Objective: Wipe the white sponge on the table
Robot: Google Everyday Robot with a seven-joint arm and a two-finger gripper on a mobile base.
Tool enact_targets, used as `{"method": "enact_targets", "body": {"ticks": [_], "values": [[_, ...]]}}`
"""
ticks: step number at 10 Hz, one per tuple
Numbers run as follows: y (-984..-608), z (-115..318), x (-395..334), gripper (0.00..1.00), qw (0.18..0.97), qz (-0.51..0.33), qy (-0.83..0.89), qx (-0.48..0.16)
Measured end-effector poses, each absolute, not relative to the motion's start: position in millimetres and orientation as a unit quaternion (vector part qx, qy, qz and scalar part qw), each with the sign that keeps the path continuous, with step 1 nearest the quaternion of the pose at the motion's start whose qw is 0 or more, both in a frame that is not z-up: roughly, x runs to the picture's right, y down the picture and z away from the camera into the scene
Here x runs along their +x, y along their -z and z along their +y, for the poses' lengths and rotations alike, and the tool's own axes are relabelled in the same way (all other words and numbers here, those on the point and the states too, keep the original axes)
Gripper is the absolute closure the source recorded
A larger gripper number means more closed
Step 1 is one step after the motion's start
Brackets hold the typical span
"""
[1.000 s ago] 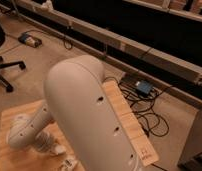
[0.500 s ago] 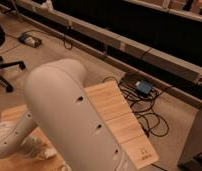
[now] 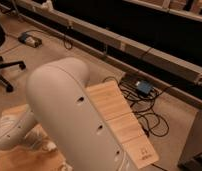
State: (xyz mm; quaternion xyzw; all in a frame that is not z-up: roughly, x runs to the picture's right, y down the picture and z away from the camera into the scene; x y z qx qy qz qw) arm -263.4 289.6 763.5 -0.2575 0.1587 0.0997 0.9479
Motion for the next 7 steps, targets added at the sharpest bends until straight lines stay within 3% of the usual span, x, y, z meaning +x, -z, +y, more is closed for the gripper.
{"method": "enact_targets", "body": {"ticks": [4, 7], "values": [[-762.7, 289.9, -237.2, 1.0, 0.938, 0.171, -0.139, -0.266], [-751.0, 322.3, -247.0, 1.0, 0.935, 0.171, -0.131, -0.282]]}}
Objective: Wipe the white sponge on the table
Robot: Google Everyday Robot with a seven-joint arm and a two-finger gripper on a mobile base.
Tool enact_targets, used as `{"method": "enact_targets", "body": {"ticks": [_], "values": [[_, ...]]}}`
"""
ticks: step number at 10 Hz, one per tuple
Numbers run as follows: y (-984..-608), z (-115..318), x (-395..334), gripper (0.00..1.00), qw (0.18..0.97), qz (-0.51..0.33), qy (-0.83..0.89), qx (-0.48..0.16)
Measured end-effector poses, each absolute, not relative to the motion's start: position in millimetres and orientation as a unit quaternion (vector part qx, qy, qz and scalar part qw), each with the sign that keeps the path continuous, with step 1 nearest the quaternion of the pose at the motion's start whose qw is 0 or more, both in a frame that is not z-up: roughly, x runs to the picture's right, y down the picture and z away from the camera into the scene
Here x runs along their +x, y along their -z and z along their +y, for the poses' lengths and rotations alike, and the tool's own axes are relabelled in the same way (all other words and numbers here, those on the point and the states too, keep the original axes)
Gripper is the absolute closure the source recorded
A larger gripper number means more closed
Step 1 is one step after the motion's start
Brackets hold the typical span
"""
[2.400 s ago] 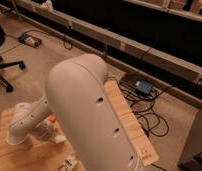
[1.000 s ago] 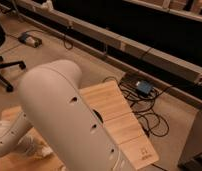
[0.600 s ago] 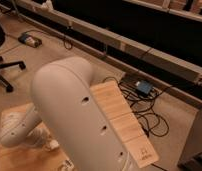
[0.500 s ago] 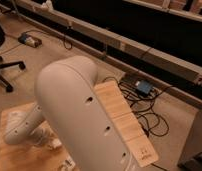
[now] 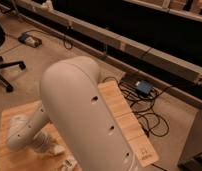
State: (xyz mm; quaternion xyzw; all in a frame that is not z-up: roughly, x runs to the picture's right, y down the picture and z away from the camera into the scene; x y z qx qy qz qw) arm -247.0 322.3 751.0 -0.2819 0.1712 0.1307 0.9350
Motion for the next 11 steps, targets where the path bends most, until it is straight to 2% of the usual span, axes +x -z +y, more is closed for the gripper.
{"method": "enact_targets", "body": {"ticks": [3, 6, 11], "values": [[-742.5, 335.3, -276.2, 1.0, 0.94, 0.157, -0.093, -0.288], [-740.3, 329.1, -310.5, 1.0, 0.95, 0.137, -0.05, -0.276], [-759.9, 294.0, -269.1, 1.0, 0.949, 0.15, -0.084, -0.265]]}}
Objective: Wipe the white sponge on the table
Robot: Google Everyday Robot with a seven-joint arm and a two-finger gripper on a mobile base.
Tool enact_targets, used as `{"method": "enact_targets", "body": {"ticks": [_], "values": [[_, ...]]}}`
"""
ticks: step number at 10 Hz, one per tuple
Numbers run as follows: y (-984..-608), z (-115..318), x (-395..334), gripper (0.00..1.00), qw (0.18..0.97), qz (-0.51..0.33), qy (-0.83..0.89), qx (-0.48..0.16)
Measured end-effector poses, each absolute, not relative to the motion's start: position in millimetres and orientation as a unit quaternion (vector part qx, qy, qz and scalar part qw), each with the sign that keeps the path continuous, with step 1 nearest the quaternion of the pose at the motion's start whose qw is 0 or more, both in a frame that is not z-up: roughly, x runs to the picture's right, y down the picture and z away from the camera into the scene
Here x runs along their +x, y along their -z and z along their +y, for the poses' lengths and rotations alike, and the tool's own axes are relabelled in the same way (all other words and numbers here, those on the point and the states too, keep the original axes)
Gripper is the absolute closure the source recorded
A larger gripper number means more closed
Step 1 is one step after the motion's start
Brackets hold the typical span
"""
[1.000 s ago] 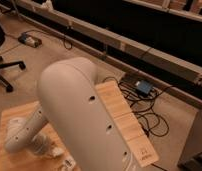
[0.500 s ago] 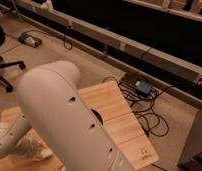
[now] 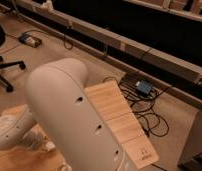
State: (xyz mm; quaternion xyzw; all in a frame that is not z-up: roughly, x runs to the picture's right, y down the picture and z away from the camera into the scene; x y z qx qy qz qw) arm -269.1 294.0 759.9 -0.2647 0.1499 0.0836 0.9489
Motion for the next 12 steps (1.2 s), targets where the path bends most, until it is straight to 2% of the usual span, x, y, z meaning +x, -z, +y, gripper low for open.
{"method": "enact_targets", "body": {"ticks": [6, 8, 12], "values": [[-750.5, 308.9, -242.7, 1.0, 0.94, 0.155, -0.126, -0.277], [-739.0, 329.4, -261.3, 1.0, 0.941, 0.151, -0.101, -0.285], [-734.0, 343.9, -312.9, 1.0, 0.946, 0.137, -0.022, -0.293]]}}
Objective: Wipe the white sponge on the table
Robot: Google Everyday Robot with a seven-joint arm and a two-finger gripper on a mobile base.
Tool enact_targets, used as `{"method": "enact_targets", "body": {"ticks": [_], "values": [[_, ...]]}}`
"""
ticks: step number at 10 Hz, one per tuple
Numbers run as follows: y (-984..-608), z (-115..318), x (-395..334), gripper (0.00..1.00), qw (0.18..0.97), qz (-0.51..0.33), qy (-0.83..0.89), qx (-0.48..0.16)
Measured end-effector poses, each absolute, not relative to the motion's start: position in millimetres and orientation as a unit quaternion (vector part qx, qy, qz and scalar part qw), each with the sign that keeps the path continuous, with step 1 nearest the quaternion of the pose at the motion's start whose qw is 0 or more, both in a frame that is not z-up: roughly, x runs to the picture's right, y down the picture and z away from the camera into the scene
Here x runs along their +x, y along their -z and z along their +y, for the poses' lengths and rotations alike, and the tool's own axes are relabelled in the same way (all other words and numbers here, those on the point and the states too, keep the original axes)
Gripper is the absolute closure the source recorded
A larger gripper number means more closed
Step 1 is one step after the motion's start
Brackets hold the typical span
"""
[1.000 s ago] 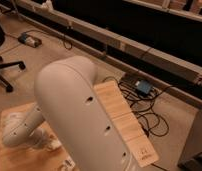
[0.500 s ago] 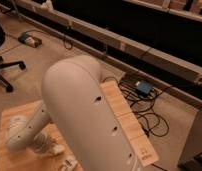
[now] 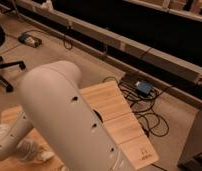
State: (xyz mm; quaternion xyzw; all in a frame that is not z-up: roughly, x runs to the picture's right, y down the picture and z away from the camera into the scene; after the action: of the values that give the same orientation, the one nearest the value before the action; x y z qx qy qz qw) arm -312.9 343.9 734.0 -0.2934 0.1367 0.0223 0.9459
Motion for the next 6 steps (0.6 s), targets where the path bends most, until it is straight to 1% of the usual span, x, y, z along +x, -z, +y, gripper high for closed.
{"method": "enact_targets", "body": {"ticks": [2, 4, 5, 6], "values": [[-734.0, 348.5, -338.9, 1.0, 0.947, 0.123, 0.007, -0.298], [-737.4, 347.1, -340.2, 1.0, 0.947, 0.124, -0.009, -0.297], [-737.1, 347.2, -340.3, 0.94, 0.947, 0.124, -0.008, -0.296], [-737.0, 346.7, -340.2, 0.85, 0.947, 0.124, -0.009, -0.296]]}}
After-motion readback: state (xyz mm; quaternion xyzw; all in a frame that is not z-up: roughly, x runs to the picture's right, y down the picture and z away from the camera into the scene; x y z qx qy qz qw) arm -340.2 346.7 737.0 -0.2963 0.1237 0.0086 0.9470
